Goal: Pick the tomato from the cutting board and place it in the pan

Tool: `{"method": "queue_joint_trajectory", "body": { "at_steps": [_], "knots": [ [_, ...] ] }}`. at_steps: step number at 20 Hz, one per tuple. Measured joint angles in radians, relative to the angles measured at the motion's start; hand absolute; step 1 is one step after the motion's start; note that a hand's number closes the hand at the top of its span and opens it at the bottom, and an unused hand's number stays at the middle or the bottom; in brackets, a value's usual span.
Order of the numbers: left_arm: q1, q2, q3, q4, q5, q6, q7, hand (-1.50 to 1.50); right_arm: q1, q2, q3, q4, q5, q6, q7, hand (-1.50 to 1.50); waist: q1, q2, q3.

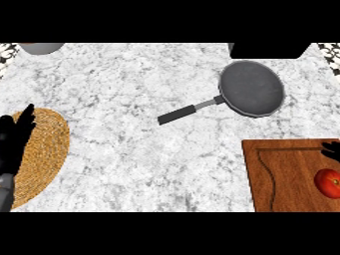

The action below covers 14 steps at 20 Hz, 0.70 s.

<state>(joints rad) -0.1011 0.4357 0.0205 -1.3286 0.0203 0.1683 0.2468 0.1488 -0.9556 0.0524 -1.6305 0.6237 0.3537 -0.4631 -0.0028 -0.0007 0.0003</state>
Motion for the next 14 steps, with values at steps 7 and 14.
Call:
{"method": "queue_joint_trajectory", "body": {
  "at_steps": [7,14],
  "knots": [
    [-0.004,0.001,0.046,0.002,-0.013,-0.047,0.000,0.00,-0.026,0.074,0.007,0.086,0.138,-0.017,-0.044,-1.50,0.002,0.000,0.000],
    [-0.022,-0.033,0.068,0.016,-0.053,-0.057,-0.002,0.00,-0.050,0.147,-0.016,0.150,0.230,-0.023,-0.104,-1.50,0.001,0.000,0.000]
  ]
}}
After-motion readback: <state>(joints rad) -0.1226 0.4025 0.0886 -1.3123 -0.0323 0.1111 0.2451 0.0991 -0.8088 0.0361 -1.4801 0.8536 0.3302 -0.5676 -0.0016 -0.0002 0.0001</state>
